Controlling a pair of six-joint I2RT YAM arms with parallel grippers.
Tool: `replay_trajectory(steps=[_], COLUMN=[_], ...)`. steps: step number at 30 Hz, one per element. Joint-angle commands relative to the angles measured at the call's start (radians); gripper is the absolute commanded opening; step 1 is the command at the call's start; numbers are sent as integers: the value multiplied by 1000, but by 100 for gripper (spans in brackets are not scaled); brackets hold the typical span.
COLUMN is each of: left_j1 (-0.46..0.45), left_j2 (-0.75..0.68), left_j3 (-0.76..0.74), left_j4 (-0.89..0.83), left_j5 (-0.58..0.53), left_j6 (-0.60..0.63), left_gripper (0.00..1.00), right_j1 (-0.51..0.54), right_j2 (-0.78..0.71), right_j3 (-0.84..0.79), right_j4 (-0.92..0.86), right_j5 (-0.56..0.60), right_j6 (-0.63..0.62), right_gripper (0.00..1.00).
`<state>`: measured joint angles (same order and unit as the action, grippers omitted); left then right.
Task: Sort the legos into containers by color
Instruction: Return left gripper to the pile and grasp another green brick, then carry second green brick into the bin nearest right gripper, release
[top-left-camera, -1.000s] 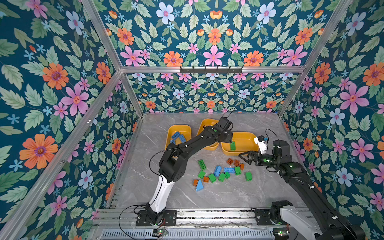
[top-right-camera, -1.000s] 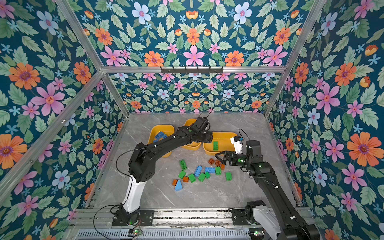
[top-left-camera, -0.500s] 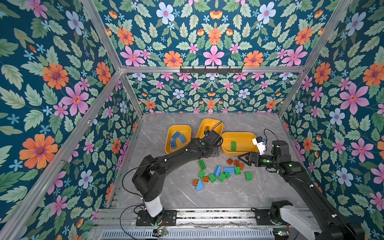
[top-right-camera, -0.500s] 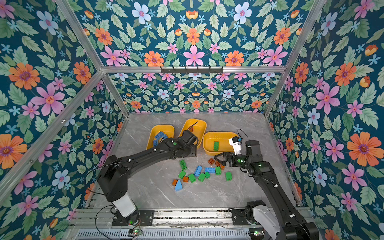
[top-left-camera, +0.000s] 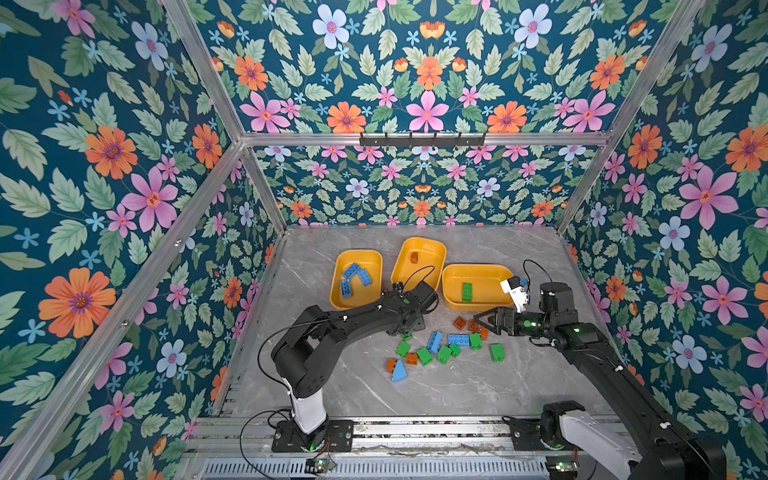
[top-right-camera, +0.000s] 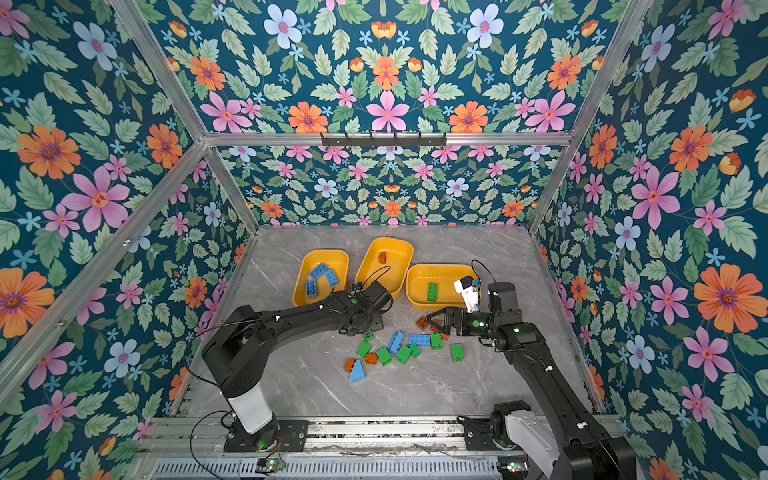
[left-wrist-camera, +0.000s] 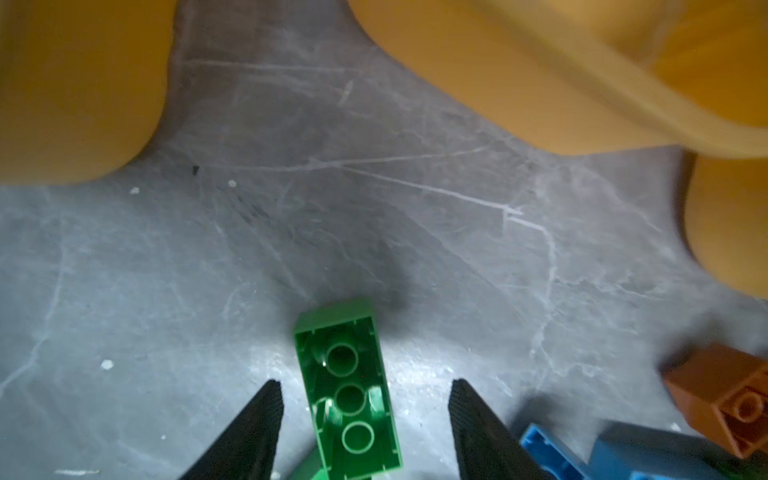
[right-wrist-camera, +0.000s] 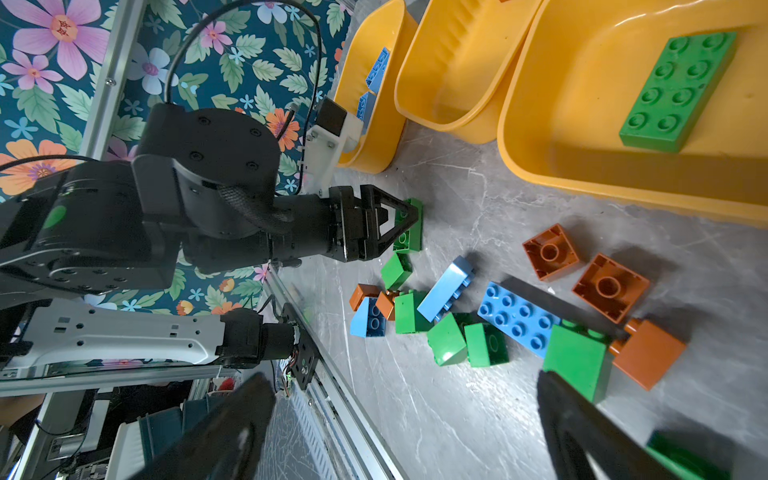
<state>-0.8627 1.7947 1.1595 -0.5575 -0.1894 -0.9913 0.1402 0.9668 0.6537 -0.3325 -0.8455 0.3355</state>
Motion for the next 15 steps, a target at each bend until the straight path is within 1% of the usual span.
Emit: replay_trajectory(steps=[1,3,7,9,12,13,15], left_j1=[-1,1,-1,-1,1,1,1], left_j2=[12,15,31,34,33,29,26], left_j3=[-18,-32,-42,-42,-29,-17,15], left_j4=[24,34,47,47,36,27,2], left_j5=[-3,-1,11,10,5,3,-8], left_j6=[-28,-29,-23,-21,-6,4,29], left_gripper=[63,61,51,44,31,29,29], right_j1=[1,2,1,1,1,1,2], right_j2=[-5,-6,2,4,3,3,1], right_j3=[-6,-8,-11,-11,-8,-6,-2], right_j4=[13,11,17,16,13,10,5], right_j5=[-12,-12,-12,-12,-8,-5,2], right_j6=[-8,-10,-11,-11,-13,-14,-17], right_gripper=[99,99,99,99,99,99,99])
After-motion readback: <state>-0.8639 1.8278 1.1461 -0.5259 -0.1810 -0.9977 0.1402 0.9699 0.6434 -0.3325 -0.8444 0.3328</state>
